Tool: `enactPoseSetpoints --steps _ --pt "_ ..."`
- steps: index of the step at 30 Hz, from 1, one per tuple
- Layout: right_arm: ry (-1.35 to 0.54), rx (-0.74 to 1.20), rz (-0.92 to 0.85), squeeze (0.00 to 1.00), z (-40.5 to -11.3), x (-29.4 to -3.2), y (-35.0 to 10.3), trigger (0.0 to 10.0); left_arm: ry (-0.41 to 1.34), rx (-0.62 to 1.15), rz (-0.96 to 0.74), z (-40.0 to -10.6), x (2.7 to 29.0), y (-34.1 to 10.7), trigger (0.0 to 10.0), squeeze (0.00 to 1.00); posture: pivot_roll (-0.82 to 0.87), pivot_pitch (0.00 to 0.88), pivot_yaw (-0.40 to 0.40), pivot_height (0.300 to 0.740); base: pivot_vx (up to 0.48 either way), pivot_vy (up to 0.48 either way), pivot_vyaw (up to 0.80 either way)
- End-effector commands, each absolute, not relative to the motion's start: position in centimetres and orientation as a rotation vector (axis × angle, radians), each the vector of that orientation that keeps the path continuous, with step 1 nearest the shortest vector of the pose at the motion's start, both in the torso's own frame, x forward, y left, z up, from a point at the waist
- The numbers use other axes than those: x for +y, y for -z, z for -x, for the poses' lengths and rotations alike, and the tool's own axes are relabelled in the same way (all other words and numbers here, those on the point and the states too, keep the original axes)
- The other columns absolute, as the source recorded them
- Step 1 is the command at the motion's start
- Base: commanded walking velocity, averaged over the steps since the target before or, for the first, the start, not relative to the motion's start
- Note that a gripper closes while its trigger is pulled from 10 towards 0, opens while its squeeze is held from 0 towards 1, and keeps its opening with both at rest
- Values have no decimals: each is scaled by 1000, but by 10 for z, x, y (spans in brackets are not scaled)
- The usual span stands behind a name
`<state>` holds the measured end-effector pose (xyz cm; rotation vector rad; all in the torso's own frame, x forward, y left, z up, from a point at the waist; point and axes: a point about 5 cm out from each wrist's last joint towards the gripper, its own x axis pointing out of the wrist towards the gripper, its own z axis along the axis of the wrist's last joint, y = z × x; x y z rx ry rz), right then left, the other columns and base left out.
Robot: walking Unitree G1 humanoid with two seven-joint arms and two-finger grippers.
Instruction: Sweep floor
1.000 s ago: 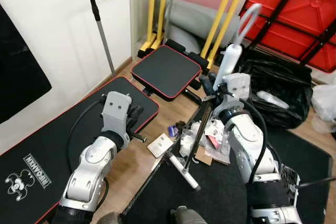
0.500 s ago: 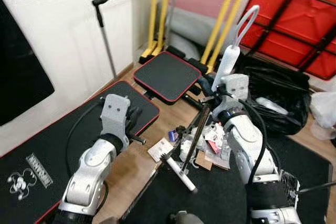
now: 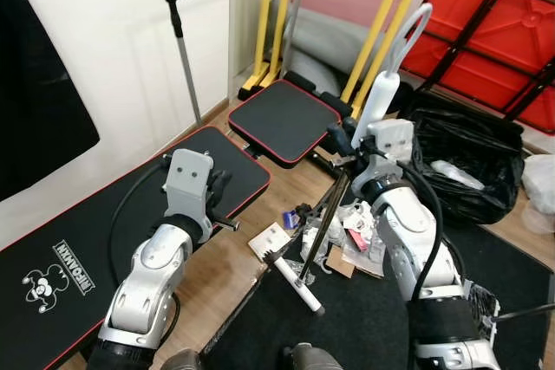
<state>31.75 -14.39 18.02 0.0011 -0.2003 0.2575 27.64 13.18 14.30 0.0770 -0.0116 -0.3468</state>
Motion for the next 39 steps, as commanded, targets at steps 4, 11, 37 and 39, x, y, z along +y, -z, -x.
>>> enactPoseSetpoints --steps 4,11,37,39 --pt "-287 -252 22 0 -318 -143 -197 10000 370 -20 -46 -272 129 -151 10000 0 -76 221 -161 740 256 0 -305" --pt "-292 -264 12 0 -321 -141 -202 10000 367 -28 -57 -271 129 -153 10000 0 -66 224 -162 740 274 0 -686" --pt "-395 -360 -60 0 -330 -129 -238 10000 365 -30 -40 -270 127 -155 10000 0 -69 216 -168 740 131 0 204" --pt "-381 -365 -69 0 -332 -131 -239 10000 365 -30 -39 -270 127 -155 10000 0 -68 218 -168 740 0 0 0"
